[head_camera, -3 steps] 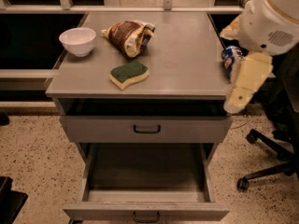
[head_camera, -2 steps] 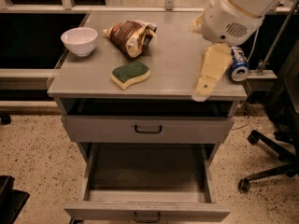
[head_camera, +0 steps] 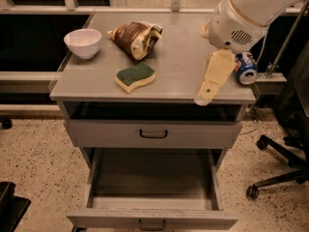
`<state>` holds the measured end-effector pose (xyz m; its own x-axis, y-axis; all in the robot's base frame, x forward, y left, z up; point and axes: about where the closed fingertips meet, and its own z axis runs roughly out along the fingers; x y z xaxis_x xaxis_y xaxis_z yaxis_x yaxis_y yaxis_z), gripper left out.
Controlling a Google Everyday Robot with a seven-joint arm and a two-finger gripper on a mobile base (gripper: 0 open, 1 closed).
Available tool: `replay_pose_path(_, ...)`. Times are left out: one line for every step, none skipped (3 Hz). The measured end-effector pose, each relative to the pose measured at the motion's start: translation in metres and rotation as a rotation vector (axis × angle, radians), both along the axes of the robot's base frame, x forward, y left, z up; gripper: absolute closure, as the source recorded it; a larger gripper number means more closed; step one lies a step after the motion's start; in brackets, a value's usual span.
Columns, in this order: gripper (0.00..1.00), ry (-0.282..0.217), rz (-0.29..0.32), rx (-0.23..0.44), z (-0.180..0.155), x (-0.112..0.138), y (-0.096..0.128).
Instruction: Place sponge into middle drawer
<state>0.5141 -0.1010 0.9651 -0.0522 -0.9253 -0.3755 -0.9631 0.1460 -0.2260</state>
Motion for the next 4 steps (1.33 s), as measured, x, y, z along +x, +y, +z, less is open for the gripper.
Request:
replay_pose_path(0.00,-0.043,0.032,0.083,-0.012,0.041,0.034)
replay_pose_path(0.00,-0.068,0.086,0.176,-0.022,0.075,0.079)
replay_pose_path(0.00,-0.069,0.085,0.181,-0.024,0.078,0.081)
replay_pose_path(0.00,-0.049,0.032,0.179,-0.031,0.074,0.072)
